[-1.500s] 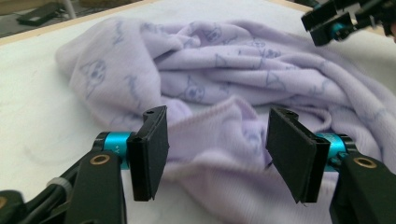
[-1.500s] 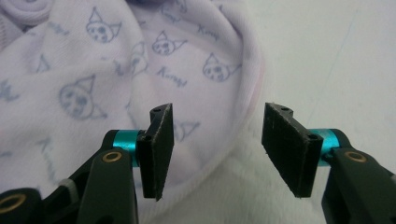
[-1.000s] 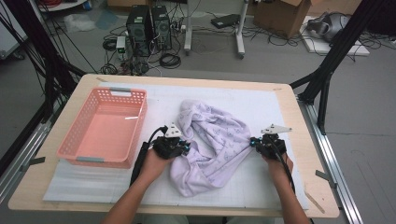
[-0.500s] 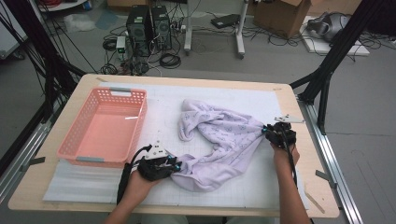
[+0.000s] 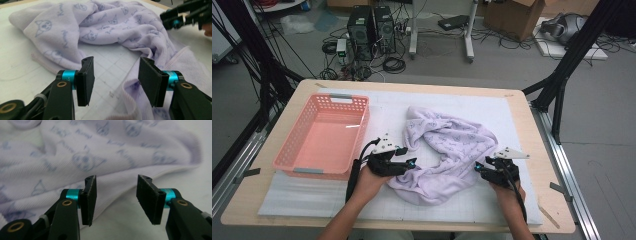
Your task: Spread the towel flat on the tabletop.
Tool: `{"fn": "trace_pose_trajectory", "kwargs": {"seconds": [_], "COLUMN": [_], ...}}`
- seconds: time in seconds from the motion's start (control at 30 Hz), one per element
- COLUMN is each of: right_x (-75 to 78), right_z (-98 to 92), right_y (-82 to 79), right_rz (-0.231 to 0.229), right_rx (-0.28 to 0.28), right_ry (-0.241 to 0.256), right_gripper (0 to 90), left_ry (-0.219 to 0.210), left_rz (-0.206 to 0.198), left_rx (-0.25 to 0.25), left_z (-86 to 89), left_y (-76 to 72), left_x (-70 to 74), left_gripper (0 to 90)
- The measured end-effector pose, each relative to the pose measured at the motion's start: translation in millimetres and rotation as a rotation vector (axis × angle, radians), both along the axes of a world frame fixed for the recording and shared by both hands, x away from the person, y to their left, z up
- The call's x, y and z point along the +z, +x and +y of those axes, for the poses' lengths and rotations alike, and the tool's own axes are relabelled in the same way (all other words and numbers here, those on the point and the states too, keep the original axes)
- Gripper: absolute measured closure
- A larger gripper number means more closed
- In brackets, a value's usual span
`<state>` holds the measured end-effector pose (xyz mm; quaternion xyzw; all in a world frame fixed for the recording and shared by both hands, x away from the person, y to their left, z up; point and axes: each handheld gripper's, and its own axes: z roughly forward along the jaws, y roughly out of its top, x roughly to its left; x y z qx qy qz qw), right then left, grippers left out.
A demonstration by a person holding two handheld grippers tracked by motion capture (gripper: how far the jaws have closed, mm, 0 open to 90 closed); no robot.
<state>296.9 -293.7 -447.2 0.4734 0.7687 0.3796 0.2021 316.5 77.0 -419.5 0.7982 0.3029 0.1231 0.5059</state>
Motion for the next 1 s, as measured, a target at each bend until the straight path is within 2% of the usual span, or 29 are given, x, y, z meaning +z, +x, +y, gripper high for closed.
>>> {"fn": "trace_pose_trajectory", "kwargs": {"seconds": [0.03, 0.07, 0.1, 0.13, 0.17, 0.2, 0.23, 0.3, 0.37, 0.4, 0.43, 0.47, 0.5, 0.57, 0.7, 0.77, 0.8, 0.87, 0.93, 1.0], "right_x": [-2.3, -3.2, -2.4, -1.1, 0.6, 1.3, 1.3, 3.0, 5.1, 4.8, 4.8, 4.4, 5.2, 6.7, 9.2, 10.2, 10.4, 10.2, 10.1, 9.7], "right_z": [2.1, 2.9, 2.2, 1.1, -2.7, -7.7, -7.7, -21.0, -36.6, -49.2, -49.2, -53.0, -52.9, -52.1, -49.2, -46.9, -44.7, -42.9, -41.7, -41.5], "right_y": [2.2, 3.8, 5.6, 7.2, 10.5, 12.2, 12.2, 14.9, 16.8, 17.6, 17.6, 14.5, 11.9, 8.9, 7.2, 6.8, 6.9, 6.9, 6.8, 7.2], "right_rz": [0.019, 0.013, 0.019, 0.02, -0.009, -0.019, -0.019, -0.045, -0.075, -0.065, -0.065, -0.074, -0.091, -0.11, -0.123, -0.126, -0.125, -0.125, -0.121, -0.117], "right_rx": [0.017, 0.031, 0.053, 0.064, 0.062, 0.035, 0.035, -0.041, -0.126, -0.179, -0.179, -0.183, -0.182, -0.169, -0.147, -0.135, -0.122, -0.11, -0.106, -0.1], "right_ry": [-0.015, -0.023, -0.016, -0.022, -0.093, -0.106, -0.106, -0.118, -0.151, -0.133, -0.133, -0.103, -0.099, -0.075, -0.074, -0.073, -0.073, -0.074, -0.068, -0.063], "right_gripper": [62.1, 69.3, 83.7, 87.3, 88.3, 88.4, 88.4, 88.5, 88.5, 87.8, 87.8, 79.2, 76.4, 69.6, 68.0, 67.4, 66.8, 66.5, 66.2, 65.9], "left_ry": [0.001, 0.003, 0.006, 0.009, 0.013, 0.012, 0.019, 0.036, 0.04, 0.046, 0.046, 0.041, 0.05, 0.038, 0.036, 0.052, 0.077, 0.083, 0.116, 0.14], "left_rz": [0.0, 0.003, 0.006, 0.008, 0.013, 0.018, 0.02, 0.028, 0.032, 0.028, 0.026, 0.026, 0.033, 0.041, 0.075, 0.095, 0.113, 0.12, 0.135, 0.146], "left_rx": [-0.003, -0.003, -0.005, -0.006, -0.007, -0.01, -0.009, -0.015, -0.021, -0.024, -0.024, -0.025, -0.03, -0.044, -0.105, -0.148, -0.179, -0.192, -0.205, -0.208], "left_z": [-1.9, -3.7, -5.2, -6.9, -8.2, -9.4, -10.5, -13.0, -16.4, -18.1, -19.8, -21.8, -24.3, -31.3, -54.7, -67.1, -77.7, -82.0, -88.0, -90.8], "left_y": [1.6, 3.1, 4.6, 6.0, 7.3, 8.7, 10.0, 11.4, 12.4, 13.1, 14.2, 15.7, 18.2, 22.1, 29.0, 31.3, 31.8, 31.6, 31.6, 32.6], "left_x": [0.0, -0.1, -0.2, -0.6, -1.1, -1.9, -3.0, -5.1, -6.5, -6.6, -6.7, -6.9, -6.3, -5.4, -3.4, -5.9, -9.7, -12.2, -17.1, -21.0], "left_gripper": [48.1, 48.6, 49.0, 49.7, 50.9, 51.6, 51.6, 53.2, 54.5, 56.1, 56.1, 58.5, 58.7, 59.4, 58.1, 56.0, 55.1, 55.2, 56.4, 62.3]}}
